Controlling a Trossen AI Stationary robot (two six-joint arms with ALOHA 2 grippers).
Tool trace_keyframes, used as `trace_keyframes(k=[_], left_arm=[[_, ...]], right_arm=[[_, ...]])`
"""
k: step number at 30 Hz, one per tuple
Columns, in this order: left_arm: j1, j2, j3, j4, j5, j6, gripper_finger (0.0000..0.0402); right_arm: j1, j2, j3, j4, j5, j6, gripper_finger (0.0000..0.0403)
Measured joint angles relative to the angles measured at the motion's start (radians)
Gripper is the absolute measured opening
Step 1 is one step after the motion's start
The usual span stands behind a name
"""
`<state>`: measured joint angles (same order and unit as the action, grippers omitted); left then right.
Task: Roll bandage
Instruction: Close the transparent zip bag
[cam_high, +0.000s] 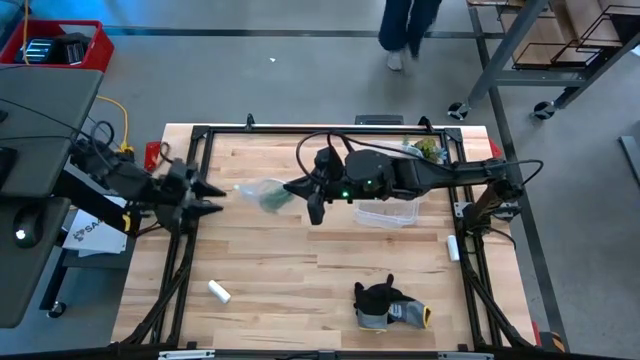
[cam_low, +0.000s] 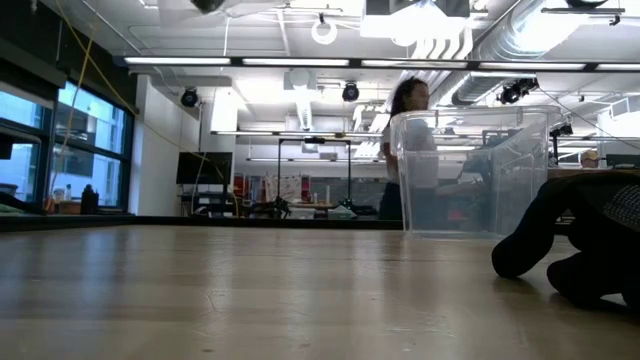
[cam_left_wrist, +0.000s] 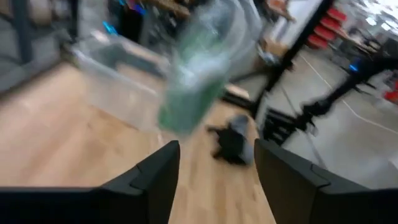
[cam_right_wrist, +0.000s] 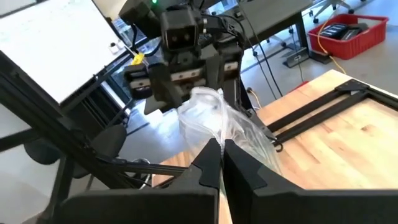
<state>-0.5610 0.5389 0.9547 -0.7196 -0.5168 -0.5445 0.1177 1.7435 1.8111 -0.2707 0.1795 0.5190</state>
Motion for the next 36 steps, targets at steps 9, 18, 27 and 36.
trace_keyframes(k=[9,18,27,36], left_arm=[[0.000,-0.013,-0.002,0.068,-0.129,0.161,0.0205],[0.000,0.062,-0.002,0.194,-0.131,0.377,0.0205],[0.000,0.080,-0.003,0.283,-0.169,0.449,0.0205],[0.000,0.086,-0.002,0.298,-0.150,0.510,0.0165]], right_arm=[[0.000,0.000,0.000,0.014,-0.005,0.035,0.0000],[-0.006,0.000,0.000,0.103,-0.054,0.077,0.0000],[-0.006,0.000,0.000,0.095,-0.057,0.087,0.0000],[-0.006,0.000,0.000,0.100,-0.061,0.093,0.0000]])
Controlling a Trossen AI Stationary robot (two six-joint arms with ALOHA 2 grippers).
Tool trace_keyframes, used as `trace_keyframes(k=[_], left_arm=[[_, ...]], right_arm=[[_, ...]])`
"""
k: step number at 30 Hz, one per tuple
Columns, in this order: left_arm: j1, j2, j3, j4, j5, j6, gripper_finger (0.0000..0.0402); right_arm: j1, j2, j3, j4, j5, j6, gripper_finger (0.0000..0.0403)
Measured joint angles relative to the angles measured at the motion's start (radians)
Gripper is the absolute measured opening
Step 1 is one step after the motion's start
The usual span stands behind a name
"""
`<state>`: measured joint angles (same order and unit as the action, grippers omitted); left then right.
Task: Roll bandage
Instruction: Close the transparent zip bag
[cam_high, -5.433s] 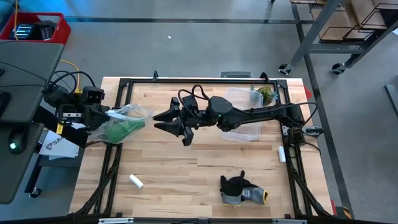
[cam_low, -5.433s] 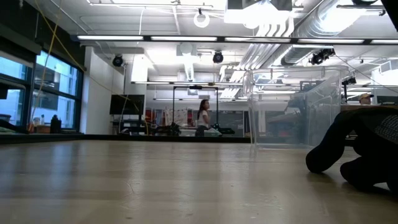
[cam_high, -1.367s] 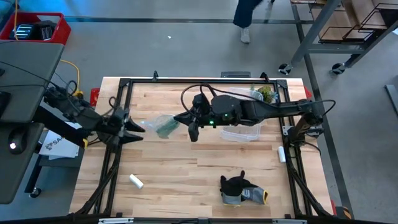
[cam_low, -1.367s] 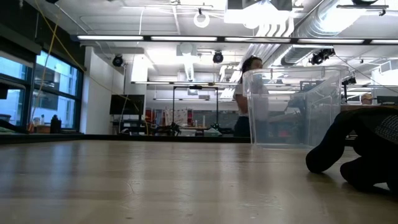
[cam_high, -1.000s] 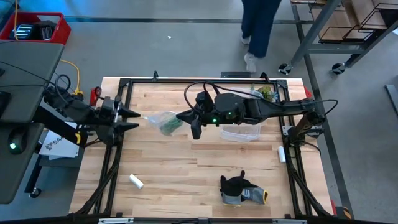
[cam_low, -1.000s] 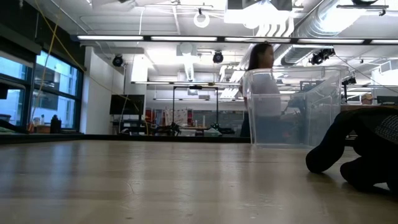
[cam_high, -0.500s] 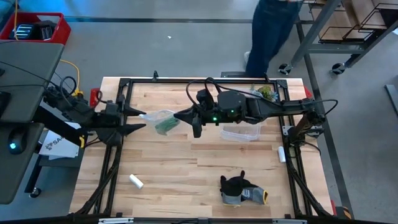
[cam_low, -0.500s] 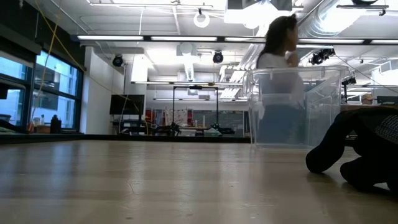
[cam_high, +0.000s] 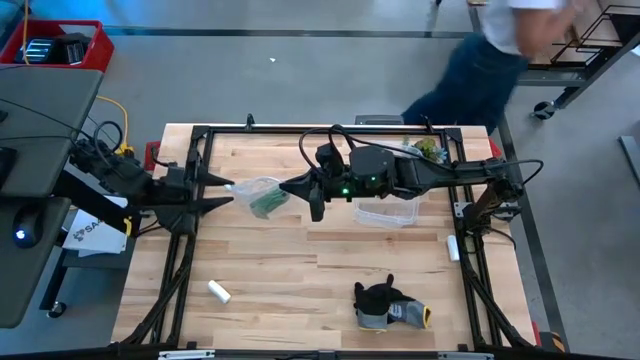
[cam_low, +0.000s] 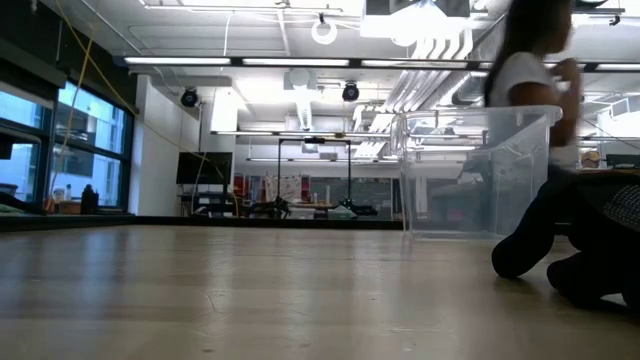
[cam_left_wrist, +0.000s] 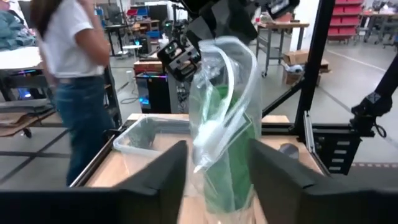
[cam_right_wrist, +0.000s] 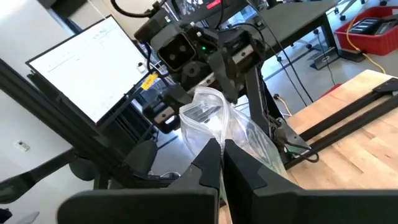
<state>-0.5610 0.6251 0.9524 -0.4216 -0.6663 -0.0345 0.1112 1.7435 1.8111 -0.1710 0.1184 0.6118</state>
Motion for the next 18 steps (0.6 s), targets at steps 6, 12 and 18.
trace_keyframes(k=[6,12,18], left_arm=[[0.000,0.009,0.000,-0.001,0.002,-0.022,0.0016],[0.000,-0.016,0.048,-0.035,0.007,-0.079,0.0002],[0.000,-0.016,0.132,-0.242,0.054,-0.238,0.0001]], right_arm=[[0.000,0.000,0.000,0.013,-0.022,-0.008,0.0000],[0.000,0.000,0.000,-0.055,-0.021,-0.006,0.0000],[0.000,0.001,0.000,-0.144,0.025,0.015,0.0000]])
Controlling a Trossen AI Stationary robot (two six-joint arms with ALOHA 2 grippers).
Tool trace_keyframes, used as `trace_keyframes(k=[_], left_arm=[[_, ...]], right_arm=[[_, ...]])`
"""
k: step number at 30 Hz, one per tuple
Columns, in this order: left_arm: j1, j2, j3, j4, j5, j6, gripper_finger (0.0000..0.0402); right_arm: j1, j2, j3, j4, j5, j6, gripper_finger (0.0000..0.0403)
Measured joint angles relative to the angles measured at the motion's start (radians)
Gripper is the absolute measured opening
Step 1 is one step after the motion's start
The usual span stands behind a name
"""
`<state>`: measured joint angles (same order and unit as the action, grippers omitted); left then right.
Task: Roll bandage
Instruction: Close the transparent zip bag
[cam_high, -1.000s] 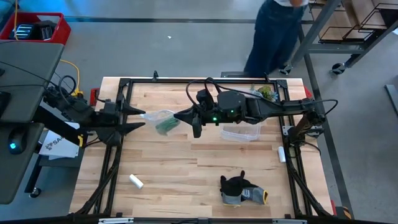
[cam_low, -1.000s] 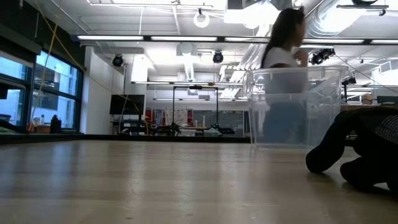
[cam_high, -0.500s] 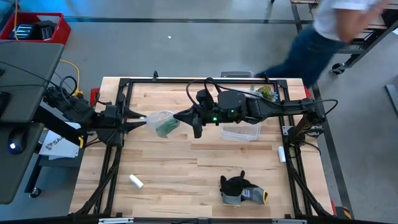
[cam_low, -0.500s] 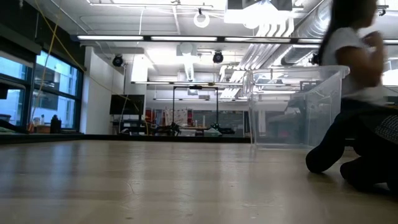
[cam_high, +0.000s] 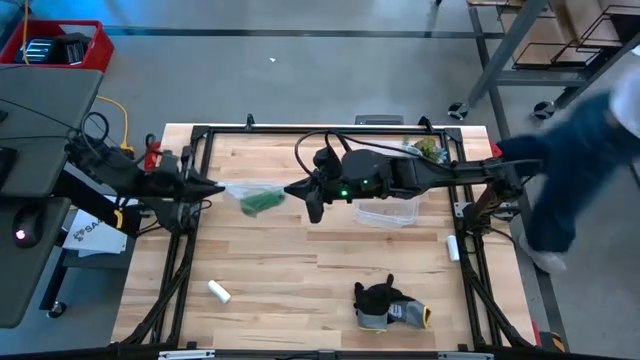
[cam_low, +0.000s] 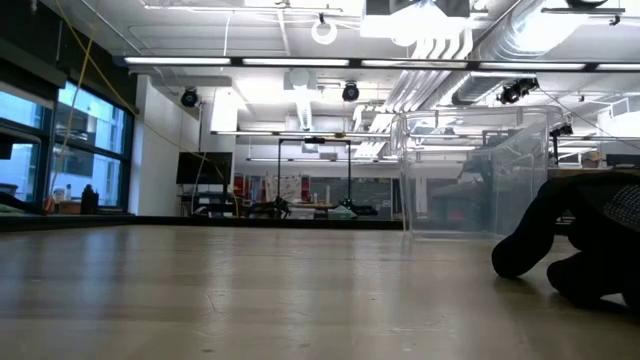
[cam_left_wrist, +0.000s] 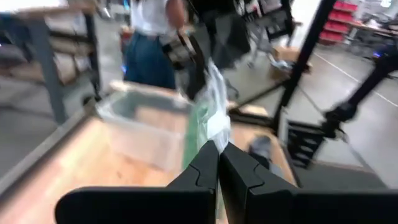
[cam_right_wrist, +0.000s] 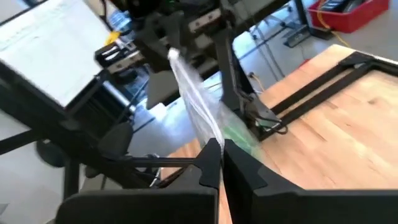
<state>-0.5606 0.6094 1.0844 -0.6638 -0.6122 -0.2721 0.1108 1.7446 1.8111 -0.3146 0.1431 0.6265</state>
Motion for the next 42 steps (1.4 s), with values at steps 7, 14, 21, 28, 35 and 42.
trace_keyframes(k=[7,14,21,28,35,42], left_arm=[[0.000,0.000,0.006,-0.143,0.081,-0.142,0.0000],[0.000,0.000,0.006,-0.131,0.079,-0.137,0.0000],[0.000,0.011,0.006,-0.134,0.063,-0.137,0.0000],[0.037,0.100,0.029,-0.053,0.067,0.004,0.0000],[0.170,0.352,0.233,-0.226,0.358,0.073,0.0000],[0.264,0.564,0.394,-0.377,0.474,0.171,0.0000]], right_arm=[[0.001,0.000,0.000,-0.005,0.020,-0.023,0.0000],[0.000,-0.018,0.000,-0.003,-0.015,-0.070,0.0000],[-0.006,-0.079,0.000,-0.062,0.014,-0.083,0.0046],[-0.006,-0.084,0.001,0.043,-0.083,-0.177,0.0151],[0.004,-0.004,-0.002,0.108,-0.205,-0.348,0.0158],[0.017,0.026,-0.001,0.042,-0.120,-0.471,0.0138]])
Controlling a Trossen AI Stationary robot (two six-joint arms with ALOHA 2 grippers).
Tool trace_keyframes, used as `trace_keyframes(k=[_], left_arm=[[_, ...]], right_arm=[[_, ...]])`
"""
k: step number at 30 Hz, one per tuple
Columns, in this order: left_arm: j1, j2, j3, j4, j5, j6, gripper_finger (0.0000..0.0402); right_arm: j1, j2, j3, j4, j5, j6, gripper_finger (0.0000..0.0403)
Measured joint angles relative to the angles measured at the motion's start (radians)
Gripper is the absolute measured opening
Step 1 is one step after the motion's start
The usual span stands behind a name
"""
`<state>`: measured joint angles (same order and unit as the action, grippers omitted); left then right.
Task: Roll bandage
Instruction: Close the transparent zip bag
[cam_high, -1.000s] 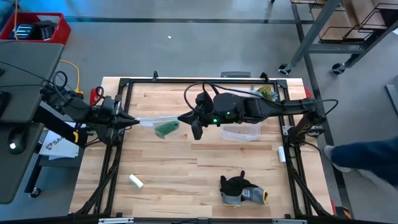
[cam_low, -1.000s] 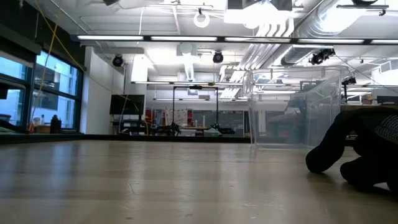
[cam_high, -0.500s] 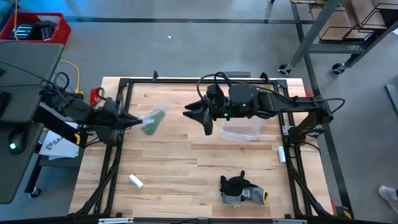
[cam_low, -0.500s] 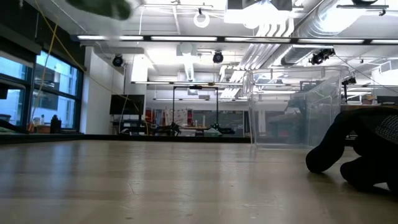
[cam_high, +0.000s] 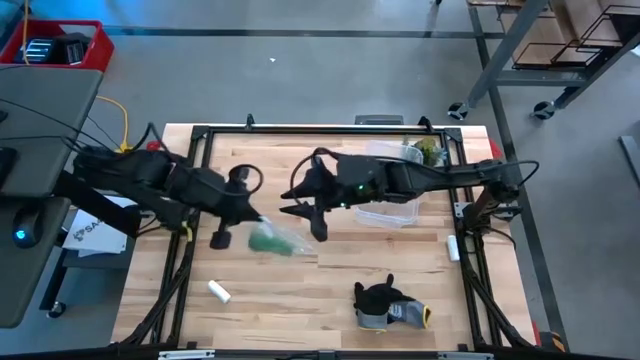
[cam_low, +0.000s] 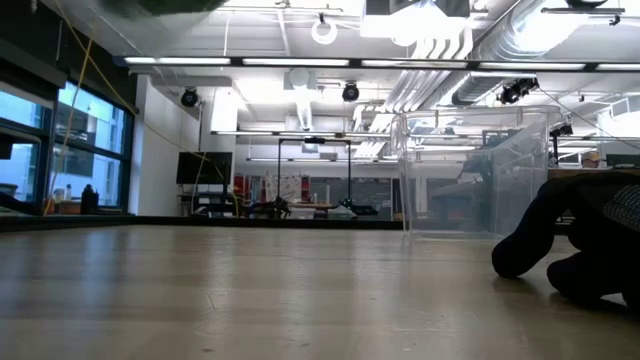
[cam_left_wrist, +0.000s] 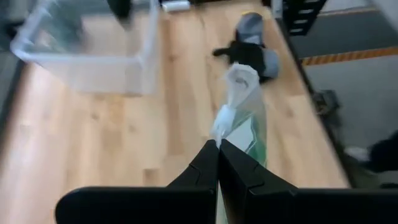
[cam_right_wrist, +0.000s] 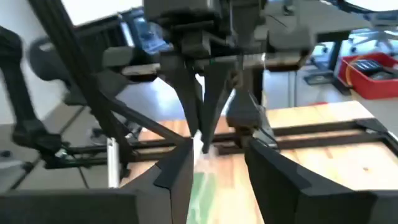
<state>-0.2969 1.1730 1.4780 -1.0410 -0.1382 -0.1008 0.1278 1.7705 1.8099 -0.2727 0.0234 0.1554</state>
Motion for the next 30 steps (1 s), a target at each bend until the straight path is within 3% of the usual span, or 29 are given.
trace_keyframes(k=[4,13,23,30], left_arm=[[0.031,0.076,0.041,-0.001,-0.099,0.093,0.0000],[0.086,0.183,0.064,0.000,-0.083,0.119,0.0000],[0.087,0.171,0.064,0.090,-0.149,0.168,0.0000],[0.087,0.172,0.065,0.120,-0.135,0.193,0.0000]], right_arm=[[0.013,0.001,0.002,-0.058,0.063,-0.003,0.0138],[0.026,0.008,0.002,-0.153,0.139,-0.031,0.0138],[0.032,0.012,0.001,-0.213,0.151,-0.111,0.0138],[0.032,0.012,0.001,-0.232,0.229,-0.112,0.0136]])
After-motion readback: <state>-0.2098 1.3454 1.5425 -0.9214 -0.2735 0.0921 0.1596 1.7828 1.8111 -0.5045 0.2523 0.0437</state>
